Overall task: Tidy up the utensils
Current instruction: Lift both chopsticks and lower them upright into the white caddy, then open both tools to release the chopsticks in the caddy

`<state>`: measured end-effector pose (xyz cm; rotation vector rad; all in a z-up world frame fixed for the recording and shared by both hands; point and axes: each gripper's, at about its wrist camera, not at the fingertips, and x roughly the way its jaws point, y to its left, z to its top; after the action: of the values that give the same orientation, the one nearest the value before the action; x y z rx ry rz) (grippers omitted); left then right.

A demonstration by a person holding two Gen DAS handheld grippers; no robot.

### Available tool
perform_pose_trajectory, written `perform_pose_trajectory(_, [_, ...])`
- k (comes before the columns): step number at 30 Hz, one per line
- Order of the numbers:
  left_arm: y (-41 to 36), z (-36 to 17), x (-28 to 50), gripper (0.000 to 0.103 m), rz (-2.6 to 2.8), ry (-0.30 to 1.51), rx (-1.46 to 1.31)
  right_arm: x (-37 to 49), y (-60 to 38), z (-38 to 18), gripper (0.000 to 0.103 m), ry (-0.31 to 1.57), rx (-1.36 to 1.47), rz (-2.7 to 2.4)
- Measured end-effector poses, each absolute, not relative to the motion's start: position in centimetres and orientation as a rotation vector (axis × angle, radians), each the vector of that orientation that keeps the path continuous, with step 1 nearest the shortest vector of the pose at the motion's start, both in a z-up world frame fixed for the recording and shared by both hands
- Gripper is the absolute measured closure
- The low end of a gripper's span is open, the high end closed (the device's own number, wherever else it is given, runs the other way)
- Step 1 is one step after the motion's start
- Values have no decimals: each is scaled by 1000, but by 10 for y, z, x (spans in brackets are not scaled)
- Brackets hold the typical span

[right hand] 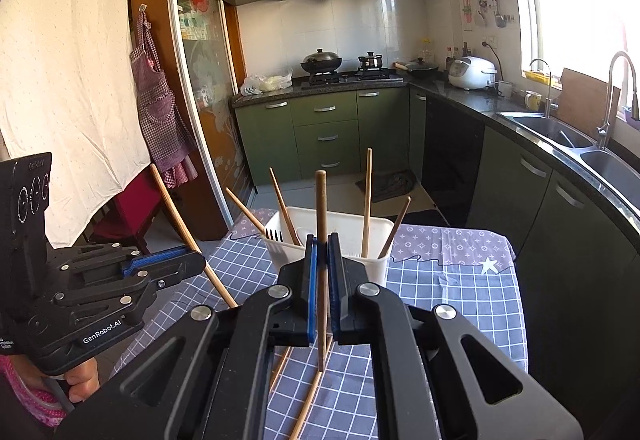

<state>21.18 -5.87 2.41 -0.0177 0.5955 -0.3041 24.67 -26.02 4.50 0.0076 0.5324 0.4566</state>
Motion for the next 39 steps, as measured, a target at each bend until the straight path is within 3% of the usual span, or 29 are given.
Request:
perform_pose_trajectory(17, [-68, 133, 257, 97, -272, 407, -21, 300, -261, 161, 97, 376, 24, 440])
perform_pose_trajectory(31, [-73, 61, 327, 97, -219, 569, -23, 373, -249, 74, 97, 542, 24, 408])
perform_pose_trajectory(39, [-71, 49, 314, 90, -209, 619, -3, 358, -253, 74, 96, 535, 33, 426])
